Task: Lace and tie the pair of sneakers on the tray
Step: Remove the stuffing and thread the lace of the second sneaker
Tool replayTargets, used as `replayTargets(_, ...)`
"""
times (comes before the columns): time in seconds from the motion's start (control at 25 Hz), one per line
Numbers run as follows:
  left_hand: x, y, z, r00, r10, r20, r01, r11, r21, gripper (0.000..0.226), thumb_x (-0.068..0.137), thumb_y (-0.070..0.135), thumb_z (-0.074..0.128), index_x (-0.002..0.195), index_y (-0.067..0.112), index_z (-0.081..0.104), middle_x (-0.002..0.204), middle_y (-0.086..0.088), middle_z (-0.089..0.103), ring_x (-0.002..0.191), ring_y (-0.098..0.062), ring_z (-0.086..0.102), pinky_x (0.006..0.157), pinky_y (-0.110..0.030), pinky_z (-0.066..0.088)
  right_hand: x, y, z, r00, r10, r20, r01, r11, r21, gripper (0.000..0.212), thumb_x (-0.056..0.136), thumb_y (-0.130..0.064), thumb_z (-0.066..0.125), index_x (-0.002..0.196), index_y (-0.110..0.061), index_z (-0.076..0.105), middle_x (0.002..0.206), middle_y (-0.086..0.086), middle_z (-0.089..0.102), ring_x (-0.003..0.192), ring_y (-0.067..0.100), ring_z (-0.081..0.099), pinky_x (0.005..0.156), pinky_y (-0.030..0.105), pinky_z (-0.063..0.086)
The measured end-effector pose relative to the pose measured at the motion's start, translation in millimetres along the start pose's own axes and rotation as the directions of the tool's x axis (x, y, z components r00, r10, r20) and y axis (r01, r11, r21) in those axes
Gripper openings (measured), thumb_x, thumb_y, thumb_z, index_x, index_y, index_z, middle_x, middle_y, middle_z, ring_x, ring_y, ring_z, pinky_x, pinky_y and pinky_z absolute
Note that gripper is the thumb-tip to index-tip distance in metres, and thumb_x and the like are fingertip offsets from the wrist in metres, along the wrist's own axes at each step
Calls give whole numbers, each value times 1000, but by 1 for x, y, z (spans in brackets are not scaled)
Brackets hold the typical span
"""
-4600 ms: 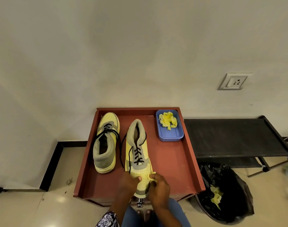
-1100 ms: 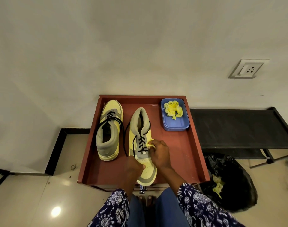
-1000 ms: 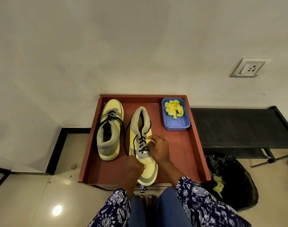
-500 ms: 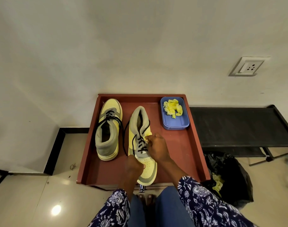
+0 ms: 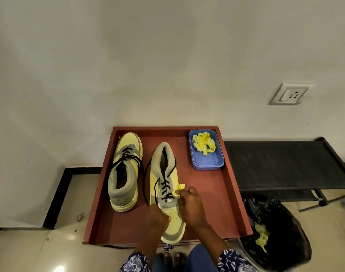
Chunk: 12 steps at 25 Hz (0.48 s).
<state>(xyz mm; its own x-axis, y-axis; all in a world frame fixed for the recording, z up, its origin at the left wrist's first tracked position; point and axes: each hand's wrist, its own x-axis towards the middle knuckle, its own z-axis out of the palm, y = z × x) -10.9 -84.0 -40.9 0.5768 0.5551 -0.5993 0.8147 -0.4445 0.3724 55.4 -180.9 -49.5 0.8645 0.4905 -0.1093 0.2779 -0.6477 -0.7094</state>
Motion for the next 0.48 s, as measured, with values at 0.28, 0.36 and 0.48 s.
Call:
replayTargets(0.28,17,-7,10,998,68,18,-66,992,-103,24,83,23,67,80,9,48,98,-9,65,107,-24,61,83,-26,46,22,-7,-6,968,240,-66,-223,953,205,30,84,1,53,108,-8,69,109,6,70,95,15,62,77,10,39)
replayTargets(0.36,15,-8,10,999,45,13,-43,987,-152,28,81,19,69,98,0,57,109,-16,64,109,-27,60,84,-28,46,33,-17,-8,963,260,-69,-238,943,233,31,84,2,51,108,-7,69,109,6,70,99,18,63,79,15,42)
replayTargets(0.48,15,-6,10,1000,18,20,-14,983,-184,43,80,15,70,112,-9,54,117,-22,61,110,-30,59,86,-30,46,50,-32,-12,976,203,-84,-180,957,227,31,84,4,50,106,-5,69,109,10,69,103,23,63,84,20,43)
